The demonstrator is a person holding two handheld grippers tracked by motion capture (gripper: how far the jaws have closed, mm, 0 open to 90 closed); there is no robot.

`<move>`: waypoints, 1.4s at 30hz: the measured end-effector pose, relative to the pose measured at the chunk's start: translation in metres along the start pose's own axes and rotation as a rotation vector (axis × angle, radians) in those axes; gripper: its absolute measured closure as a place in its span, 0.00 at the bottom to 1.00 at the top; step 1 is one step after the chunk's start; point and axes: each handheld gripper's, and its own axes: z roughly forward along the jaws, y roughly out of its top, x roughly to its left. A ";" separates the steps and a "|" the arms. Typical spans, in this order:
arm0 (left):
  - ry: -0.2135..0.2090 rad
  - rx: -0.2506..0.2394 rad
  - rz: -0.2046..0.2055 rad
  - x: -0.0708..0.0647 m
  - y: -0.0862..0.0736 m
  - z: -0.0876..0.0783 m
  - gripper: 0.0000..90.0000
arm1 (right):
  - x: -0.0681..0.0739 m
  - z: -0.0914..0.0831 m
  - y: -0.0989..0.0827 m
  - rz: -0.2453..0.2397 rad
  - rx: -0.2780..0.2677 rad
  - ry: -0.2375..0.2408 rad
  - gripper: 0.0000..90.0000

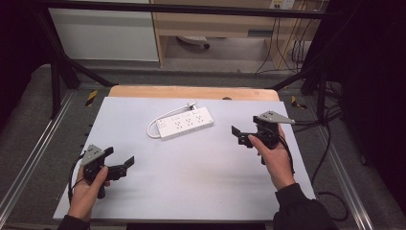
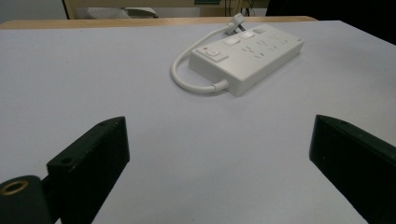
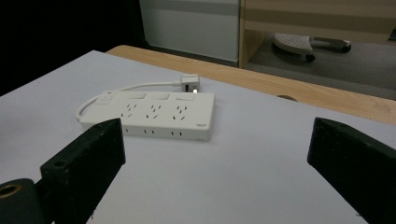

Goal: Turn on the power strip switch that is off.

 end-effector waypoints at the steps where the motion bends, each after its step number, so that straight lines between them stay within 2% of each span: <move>1: 0.000 0.001 0.000 0.000 0.000 0.000 0.05 | 0.000 0.001 0.001 0.002 0.000 0.001 0.05; 19: 0.002 0.010 -0.001 0.000 0.000 0.001 0.06 | 0.002 0.028 0.017 -0.006 0.025 0.009 0.06; 28: 0.003 0.010 -0.003 -0.001 0.000 0.001 0.06 | 0.001 0.040 0.021 0.023 0.008 0.011 0.07; 32: 0.005 0.010 -0.003 -0.001 0.000 0.001 0.06 | 0.002 0.044 0.022 0.022 0.006 0.007 0.07; 36: 0.006 0.013 -0.002 -0.001 0.000 0.002 0.06 | 0.003 0.052 0.027 0.017 0.003 0.010 0.07; 42: 0.010 0.018 0.002 -0.001 -0.001 0.002 0.06 | 0.006 0.072 0.039 0.013 0.006 0.005 0.10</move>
